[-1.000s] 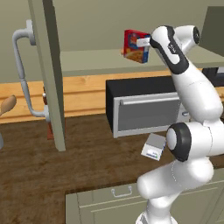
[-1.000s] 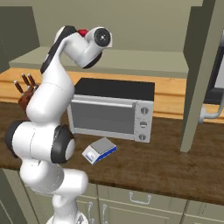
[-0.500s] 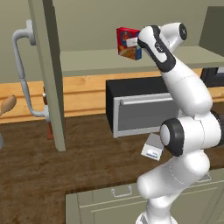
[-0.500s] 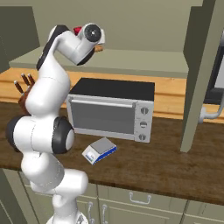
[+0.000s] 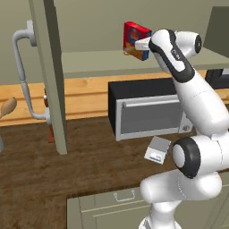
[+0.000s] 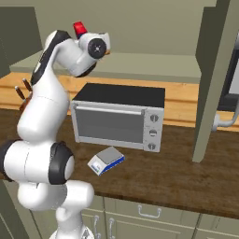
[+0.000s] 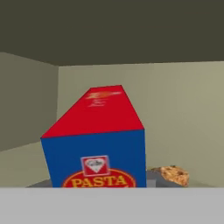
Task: Pick the boxed food and place it on the digital scale for weighing, and close the cabinet.
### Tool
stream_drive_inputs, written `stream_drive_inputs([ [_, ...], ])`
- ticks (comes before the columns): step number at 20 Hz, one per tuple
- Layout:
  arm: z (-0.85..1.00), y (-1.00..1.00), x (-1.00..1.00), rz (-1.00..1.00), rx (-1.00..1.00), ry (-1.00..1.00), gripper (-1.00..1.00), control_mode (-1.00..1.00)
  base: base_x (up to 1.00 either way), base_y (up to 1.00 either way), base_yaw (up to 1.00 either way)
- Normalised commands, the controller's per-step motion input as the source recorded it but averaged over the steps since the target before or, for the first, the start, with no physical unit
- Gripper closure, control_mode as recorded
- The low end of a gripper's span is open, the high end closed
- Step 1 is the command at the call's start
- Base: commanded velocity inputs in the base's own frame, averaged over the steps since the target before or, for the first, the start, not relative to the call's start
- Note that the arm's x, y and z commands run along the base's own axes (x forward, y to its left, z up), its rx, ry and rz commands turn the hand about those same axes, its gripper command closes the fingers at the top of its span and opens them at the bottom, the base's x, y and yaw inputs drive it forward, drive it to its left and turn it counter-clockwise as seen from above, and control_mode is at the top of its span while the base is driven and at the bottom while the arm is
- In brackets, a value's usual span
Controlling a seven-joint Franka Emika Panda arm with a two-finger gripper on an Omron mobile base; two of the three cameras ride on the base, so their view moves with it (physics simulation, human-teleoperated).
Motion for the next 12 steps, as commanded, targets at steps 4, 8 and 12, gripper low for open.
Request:
stream_drive_inputs([
  [4,0.0,-0.02,-0.78,0.0,0.14,-0.2,1.0,-1.0,0.0,0.0,0.0],
  [8,0.0,0.0,-0.98,0.0,0.11,-0.18,1.0,-1.0,0.0,0.0,0.0],
  [12,0.18,0.0,-1.0,0.0,0.11,-0.14,1.0,-1.0,0.0,0.0,0.0],
])
